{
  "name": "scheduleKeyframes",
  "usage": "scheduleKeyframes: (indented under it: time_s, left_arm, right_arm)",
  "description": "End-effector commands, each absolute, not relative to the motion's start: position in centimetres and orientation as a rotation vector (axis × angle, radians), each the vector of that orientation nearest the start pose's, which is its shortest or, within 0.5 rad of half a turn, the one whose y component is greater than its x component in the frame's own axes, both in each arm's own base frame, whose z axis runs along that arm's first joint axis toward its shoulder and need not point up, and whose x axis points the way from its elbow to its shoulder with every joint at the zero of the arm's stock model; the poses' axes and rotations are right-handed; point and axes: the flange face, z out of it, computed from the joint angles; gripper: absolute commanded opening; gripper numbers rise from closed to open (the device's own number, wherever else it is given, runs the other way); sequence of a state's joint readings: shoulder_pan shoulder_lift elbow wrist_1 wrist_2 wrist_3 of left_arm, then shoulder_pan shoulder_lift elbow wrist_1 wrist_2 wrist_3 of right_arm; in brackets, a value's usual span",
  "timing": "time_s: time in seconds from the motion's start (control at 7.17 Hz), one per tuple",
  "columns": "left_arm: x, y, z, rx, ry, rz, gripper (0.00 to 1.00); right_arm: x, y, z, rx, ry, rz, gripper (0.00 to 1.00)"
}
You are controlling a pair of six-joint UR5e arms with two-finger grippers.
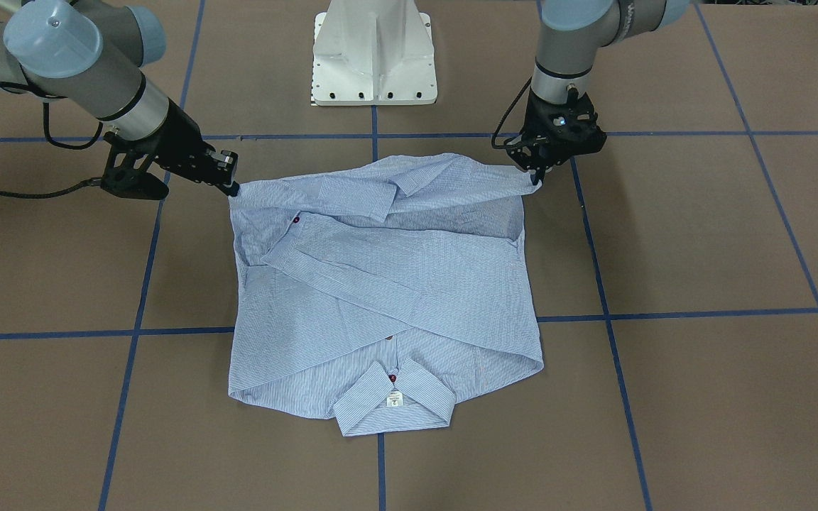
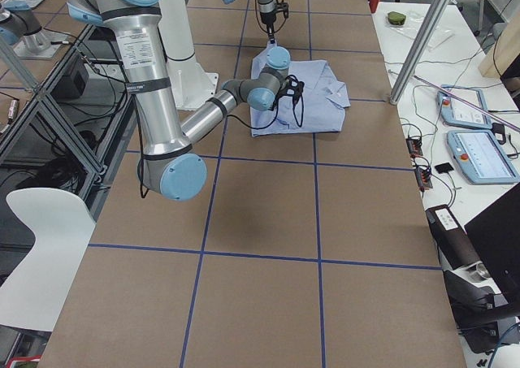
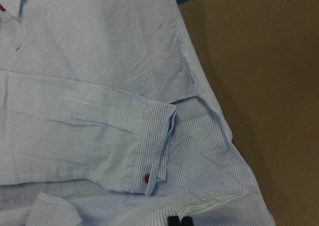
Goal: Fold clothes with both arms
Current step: 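Lay the hem down near the collar and open both grippers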
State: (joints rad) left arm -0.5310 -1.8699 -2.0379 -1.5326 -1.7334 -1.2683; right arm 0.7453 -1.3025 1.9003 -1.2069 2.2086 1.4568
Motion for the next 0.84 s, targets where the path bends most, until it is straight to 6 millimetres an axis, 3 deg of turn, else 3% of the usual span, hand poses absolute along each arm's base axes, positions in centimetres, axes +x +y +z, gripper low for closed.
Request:
scheduleKeyframes:
  time_s: [0.0, 0.28, 0.7]
  left_arm:
    - [42.6, -38.9, 32.3, 0.157, 0.729, -0.156, 0.00]
    - [41.5, -40.2, 32.4, 0.178, 0.721, -0.158, 0.00]
    - [38.5, -44.1, 33.2, 0.230, 0.691, -0.157, 0.00]
  right_arm:
    - [-35.9, -45.5, 31.9, -0.128, -1.078, 0.276, 0.00]
    - [-36.6, -48.5, 31.8, -0.118, -1.068, 0.299, 0.00]
    - [-36.6, -51.2, 31.1, -0.090, -1.070, 0.296, 0.00]
